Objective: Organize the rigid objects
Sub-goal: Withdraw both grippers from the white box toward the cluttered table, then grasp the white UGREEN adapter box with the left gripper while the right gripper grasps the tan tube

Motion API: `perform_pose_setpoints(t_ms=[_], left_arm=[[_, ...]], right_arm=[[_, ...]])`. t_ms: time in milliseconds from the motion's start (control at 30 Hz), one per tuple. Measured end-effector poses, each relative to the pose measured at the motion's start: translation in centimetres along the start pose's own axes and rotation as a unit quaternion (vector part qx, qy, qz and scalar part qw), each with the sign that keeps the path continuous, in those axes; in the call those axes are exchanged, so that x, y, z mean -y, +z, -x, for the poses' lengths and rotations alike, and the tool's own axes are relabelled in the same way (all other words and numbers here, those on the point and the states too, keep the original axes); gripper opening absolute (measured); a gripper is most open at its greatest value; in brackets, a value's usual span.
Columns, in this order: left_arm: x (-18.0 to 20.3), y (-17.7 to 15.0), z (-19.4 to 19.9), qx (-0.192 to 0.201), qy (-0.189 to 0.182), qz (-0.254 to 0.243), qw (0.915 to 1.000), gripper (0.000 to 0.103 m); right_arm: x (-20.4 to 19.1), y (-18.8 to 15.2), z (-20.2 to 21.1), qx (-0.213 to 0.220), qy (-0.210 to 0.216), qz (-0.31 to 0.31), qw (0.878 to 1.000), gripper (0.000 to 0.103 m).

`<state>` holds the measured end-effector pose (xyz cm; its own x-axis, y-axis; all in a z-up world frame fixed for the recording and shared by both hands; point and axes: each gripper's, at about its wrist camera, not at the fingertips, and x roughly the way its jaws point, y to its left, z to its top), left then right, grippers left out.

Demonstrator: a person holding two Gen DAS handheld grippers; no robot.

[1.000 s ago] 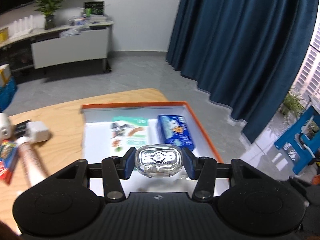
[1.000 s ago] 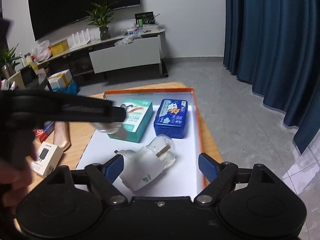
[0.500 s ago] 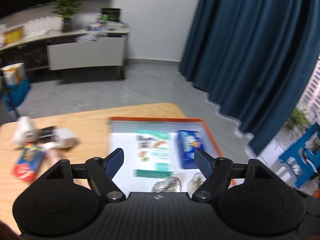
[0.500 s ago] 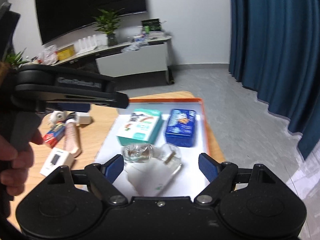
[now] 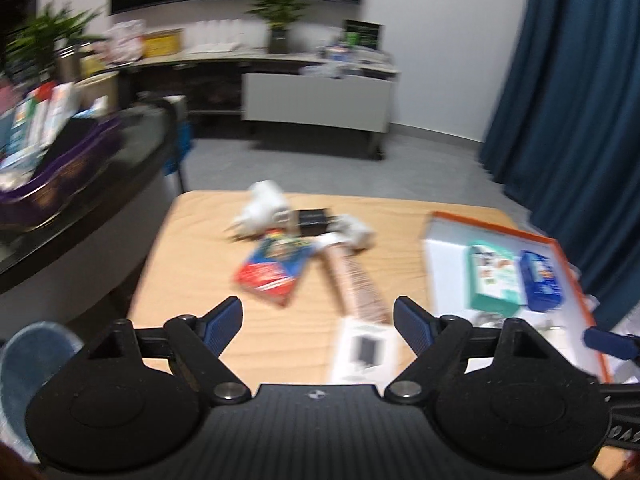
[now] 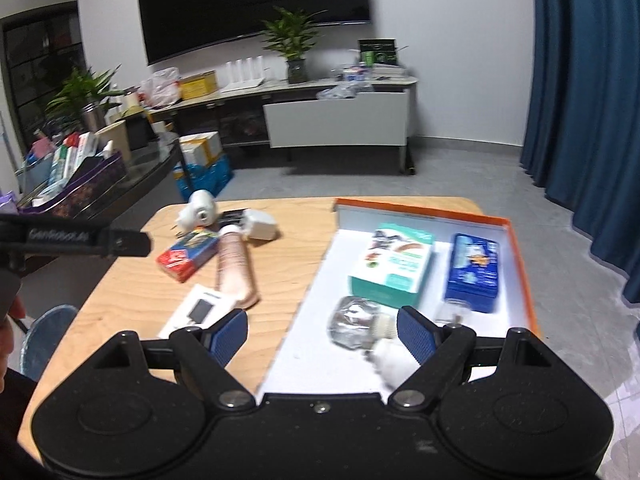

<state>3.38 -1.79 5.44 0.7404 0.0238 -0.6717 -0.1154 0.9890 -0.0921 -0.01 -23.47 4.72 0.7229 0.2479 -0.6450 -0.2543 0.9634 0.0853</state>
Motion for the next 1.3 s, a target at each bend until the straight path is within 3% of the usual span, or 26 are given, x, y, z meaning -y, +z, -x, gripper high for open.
perform_pose_setpoints(t_ms=[167, 400, 600, 800, 900, 933, 1100, 1300], left_arm=[[-2.9, -0.5, 0.3, -0.008, 0.027, 0.024, 0.9993, 0.085], [-3.5, -1.9, -0.1, -0.022, 0.013, 0.028, 0.9993, 0.085], [0.4, -3.3, -2.3, -0.033, -0.025, -0.018, 0.9990, 0.087], [3.6, -4.8, -6.2, -0.055, -0.025, -0.060, 0.9963, 0.090], [3.7, -5.5, -7.7, -0.058, -0.010, -0.069, 0.9959, 0.079], [3.5, -5.6, -8.0, -0.062, -0.014, -0.067, 0.9957, 0.061], [1.6, -5.2, -7.5, -0.049, -0.028, -0.047, 0.9973, 0.060], [-2.2, -3.7, -4.7, -0.024, -0.017, -0.018, 0.9994, 0.060]], right_arm=[[-1.9, -0.1, -0.6, -0.010, 0.012, 0.014, 1.000, 0.096], [-2.2, -0.4, -1.1, -0.015, 0.012, 0.018, 1.000, 0.096], [-1.0, -0.5, -0.9, -0.011, -0.008, 0.004, 1.000, 0.096], [0.2, -0.6, -1.0, -0.012, -0.018, -0.005, 1.000, 0.096], [0.4, -0.5, -1.3, -0.014, -0.019, -0.004, 1.000, 0.096], [0.4, -0.5, -1.5, -0.014, -0.017, -0.004, 1.000, 0.096], [-0.2, 0.2, -3.2, -0.022, -0.005, 0.001, 1.000, 0.096], [-2.7, 2.3, -7.1, -0.038, 0.045, 0.012, 0.998, 0.097]])
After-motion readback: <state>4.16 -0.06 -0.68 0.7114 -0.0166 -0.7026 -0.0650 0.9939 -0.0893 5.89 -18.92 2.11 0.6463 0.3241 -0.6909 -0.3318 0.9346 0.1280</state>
